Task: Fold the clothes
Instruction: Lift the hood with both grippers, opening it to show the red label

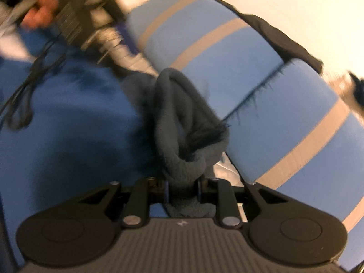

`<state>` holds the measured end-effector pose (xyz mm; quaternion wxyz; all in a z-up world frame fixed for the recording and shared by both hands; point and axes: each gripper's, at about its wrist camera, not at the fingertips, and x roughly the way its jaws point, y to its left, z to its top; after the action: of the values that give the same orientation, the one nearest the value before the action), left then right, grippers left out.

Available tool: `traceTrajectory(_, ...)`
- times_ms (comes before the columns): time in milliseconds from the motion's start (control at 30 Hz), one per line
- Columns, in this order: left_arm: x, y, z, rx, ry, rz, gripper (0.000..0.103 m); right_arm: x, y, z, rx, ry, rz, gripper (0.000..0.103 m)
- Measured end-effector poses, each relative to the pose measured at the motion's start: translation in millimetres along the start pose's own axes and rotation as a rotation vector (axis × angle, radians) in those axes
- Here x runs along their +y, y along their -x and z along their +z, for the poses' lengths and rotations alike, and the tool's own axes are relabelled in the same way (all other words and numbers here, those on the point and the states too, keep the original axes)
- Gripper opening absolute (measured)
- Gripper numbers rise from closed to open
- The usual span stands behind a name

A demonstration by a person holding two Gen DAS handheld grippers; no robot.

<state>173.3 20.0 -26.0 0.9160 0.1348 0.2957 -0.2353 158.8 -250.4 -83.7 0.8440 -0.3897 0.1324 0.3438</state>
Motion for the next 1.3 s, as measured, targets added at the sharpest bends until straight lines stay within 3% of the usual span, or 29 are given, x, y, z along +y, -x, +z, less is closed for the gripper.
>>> traceTrajectory(133,10.6,-5.1,24.2,-0.010,0.117,-0.029,0.063,17.0,4.5,-4.8,0.015,0.092,0.004,0.022)
traceTrajectory(200,7.2,-18.0,29.6,0.015,0.112,-0.052,0.063,16.4,3.9,-6.0,0.022,0.099,0.010,0.022)
traceTrajectory(367,-9.0,-53.4,33.0,0.095,0.072,-0.002,0.062,15.2,11.1,-8.6,0.029,0.090,0.019,0.022)
traceTrajectory(400,-12.2,-60.5,33.7,0.111,0.064,0.009,0.059,15.1,13.0,-9.3,0.031,0.090,0.022,0.022)
traceTrajectory(433,-12.9,-64.0,32.7,0.115,0.066,0.014,0.041,15.3,15.0,-10.4,0.033,0.093,0.024,0.022)
traceTrajectory(500,-14.0,-68.2,29.7,0.127,0.065,0.034,0.016,16.4,18.9,-13.6,0.040,0.109,0.026,0.026)
traceTrajectory(533,-14.9,-69.1,27.8,0.137,0.058,0.051,0.016,16.8,21.3,-14.5,0.046,0.116,0.020,0.047)
traceTrajectory(567,-15.9,-69.9,25.8,0.146,0.052,0.067,0.016,16.6,24.0,-14.8,0.053,0.120,0.013,0.057)
traceTrajectory(667,-17.2,-61.3,17.1,0.139,0.026,0.082,0.016,10.2,38.7,-12.6,0.047,0.072,0.027,0.076)
traceTrajectory(767,-19.6,-53.3,12.3,0.128,0.000,0.077,0.015,-7.2,53.4,-1.4,0.038,-0.105,0.057,0.086)
traceTrajectory(933,-29.7,-49.8,6.3,0.130,-0.051,0.083,0.010,-28.8,40.0,35.4,0.118,-0.404,0.054,0.088)
traceTrajectory(1100,-33.4,-45.6,0.6,0.127,-0.079,0.111,0.009,-40.5,-7.5,45.9,0.269,-0.514,-0.061,0.086)
traceTrajectory(1200,-31.7,-41.4,-6.6,0.121,-0.096,0.139,0.009,-47.4,-24.4,35.8,0.346,-0.568,-0.100,0.071)
traceTrajectory(1300,-26.3,-34.9,-14.0,0.106,-0.108,0.154,0.009,-47.3,-20.5,19.9,0.366,-0.552,-0.098,0.055)
